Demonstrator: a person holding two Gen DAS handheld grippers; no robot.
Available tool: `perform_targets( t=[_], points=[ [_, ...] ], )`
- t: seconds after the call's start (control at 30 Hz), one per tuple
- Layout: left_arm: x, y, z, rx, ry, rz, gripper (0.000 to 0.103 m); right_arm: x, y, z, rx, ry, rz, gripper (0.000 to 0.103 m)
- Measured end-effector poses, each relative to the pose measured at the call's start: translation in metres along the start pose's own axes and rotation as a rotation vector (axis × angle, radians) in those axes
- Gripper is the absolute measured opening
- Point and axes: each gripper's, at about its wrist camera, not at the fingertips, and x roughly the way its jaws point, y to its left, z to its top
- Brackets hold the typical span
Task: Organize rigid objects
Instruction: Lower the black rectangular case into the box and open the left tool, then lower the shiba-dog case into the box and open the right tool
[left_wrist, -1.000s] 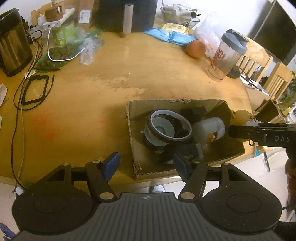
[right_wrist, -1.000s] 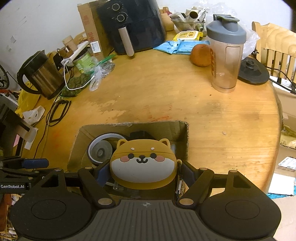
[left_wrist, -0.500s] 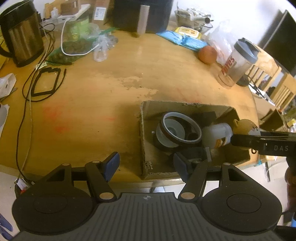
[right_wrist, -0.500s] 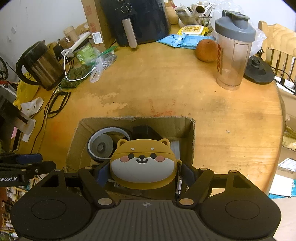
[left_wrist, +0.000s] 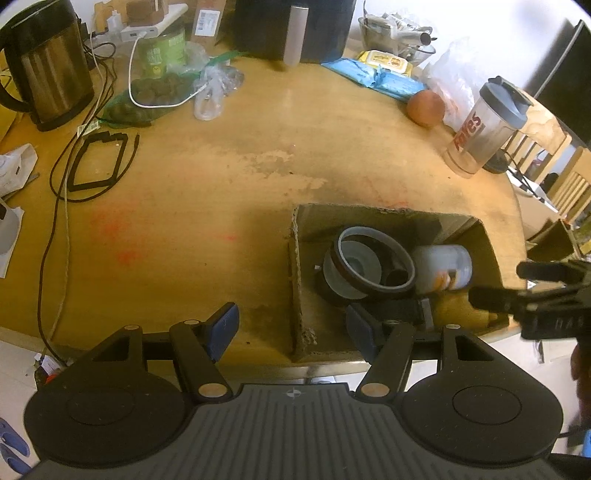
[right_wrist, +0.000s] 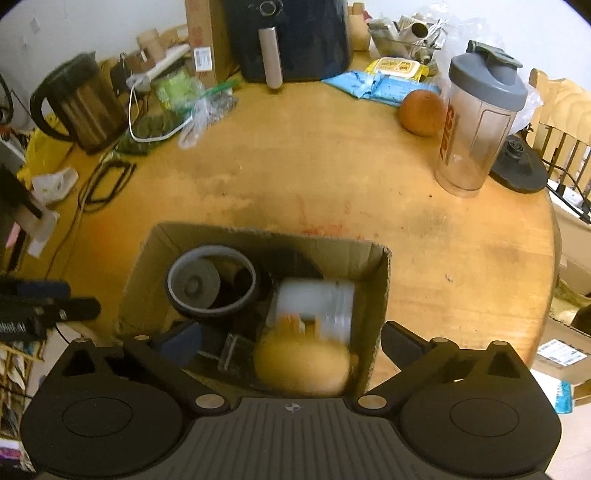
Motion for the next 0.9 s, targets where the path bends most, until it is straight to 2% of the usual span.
perform_targets(
  t=[0.1, 0.17, 0.3, 0.37, 0.5, 0.57, 0.73, 0.9],
  points=[
    [0.0, -0.001, 0.003, 0.005, -0.002, 0.013, 0.065, 0.004, -0.003, -0.003, 0.017, 0.018, -0.023, 0.103],
    [-0.001, -0.002, 0.006, 0.013, -0.002, 0.019, 0.079, 0.006, -0.005, -0.004, 0.028, 0.022, -0.035, 0.103],
    [-0.003, -0.006, 0.009, 0.035, -0.026, 0.03, 0.089, 0.005, -0.005, -0.004, 0.013, 0.008, -0.079, 0.103],
    [-0.006, -0.009, 0.01, 0.05, -0.056, 0.039, 0.103, 0.004, -0.004, -0.004, -0.001, -0.007, -0.106, 0.103],
    [-0.008, -0.016, 0.011, 0.083, -0.109, 0.06, 0.103, 0.004, 0.001, -0.003, -0.038, -0.027, -0.147, 0.103],
    [-0.007, -0.019, 0.011, 0.1, -0.126, 0.096, 0.103, 0.004, 0.004, -0.004, -0.058, -0.039, -0.175, 0.103],
    [-0.004, -0.025, 0.013, 0.153, -0.126, 0.184, 0.103, -0.002, 0.01, -0.002, -0.074, -0.104, -0.202, 0.103],
    [-0.004, -0.031, 0.013, 0.201, -0.118, 0.194, 0.103, -0.007, 0.006, 0.005, -0.033, -0.113, -0.186, 0.103]
  ],
)
